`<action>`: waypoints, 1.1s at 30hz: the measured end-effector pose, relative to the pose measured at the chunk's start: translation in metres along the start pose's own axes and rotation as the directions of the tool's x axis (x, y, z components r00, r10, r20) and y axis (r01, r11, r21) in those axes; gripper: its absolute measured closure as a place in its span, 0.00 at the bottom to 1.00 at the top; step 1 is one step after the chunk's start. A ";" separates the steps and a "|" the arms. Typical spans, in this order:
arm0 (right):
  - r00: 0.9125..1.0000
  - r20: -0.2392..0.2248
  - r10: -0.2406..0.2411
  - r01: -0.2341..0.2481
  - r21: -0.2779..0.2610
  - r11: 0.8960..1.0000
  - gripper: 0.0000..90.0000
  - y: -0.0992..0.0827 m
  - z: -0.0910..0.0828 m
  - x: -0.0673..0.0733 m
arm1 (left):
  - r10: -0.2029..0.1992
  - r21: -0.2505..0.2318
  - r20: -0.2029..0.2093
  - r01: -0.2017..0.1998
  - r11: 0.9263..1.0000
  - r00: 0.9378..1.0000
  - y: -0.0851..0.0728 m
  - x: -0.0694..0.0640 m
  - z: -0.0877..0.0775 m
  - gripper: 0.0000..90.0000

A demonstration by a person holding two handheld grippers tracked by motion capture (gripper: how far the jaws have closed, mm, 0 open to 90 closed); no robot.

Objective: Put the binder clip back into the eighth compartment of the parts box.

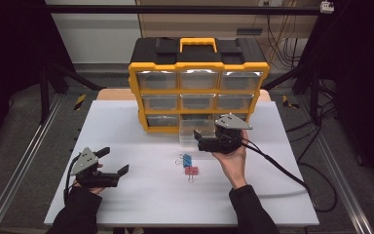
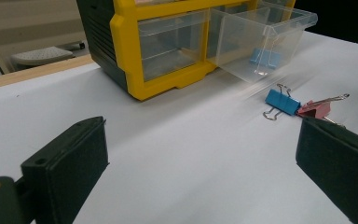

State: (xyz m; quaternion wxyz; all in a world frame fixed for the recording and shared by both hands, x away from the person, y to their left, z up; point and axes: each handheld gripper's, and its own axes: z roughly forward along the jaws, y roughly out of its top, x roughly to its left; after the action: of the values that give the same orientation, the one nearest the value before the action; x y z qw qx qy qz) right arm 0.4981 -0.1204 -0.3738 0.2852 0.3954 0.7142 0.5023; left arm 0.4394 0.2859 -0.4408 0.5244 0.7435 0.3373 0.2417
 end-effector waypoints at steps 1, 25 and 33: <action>1.000 -0.009 0.000 0.000 0.006 1.000 0.01 0.000 -0.003 0.002 | -0.001 0.000 0.000 0.001 1.000 1.000 0.000 0.000 0.000 0.01; 0.998 -0.064 -0.025 0.028 0.053 0.998 0.01 -0.036 -0.025 0.016 | -0.002 -0.001 0.001 0.002 1.000 1.000 0.000 0.000 0.000 0.01; 0.996 -0.079 -0.047 0.054 0.088 0.995 0.01 -0.047 -0.022 0.024 | -0.001 -0.001 0.000 0.001 1.000 1.000 0.000 0.000 0.000 0.01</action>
State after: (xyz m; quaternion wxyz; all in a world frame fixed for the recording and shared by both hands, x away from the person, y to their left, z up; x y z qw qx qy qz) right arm 0.4545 -0.1193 -0.4106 0.2520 0.3699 0.7564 0.4771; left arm 0.4391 0.2859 -0.4406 0.5248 0.7433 0.3374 0.2414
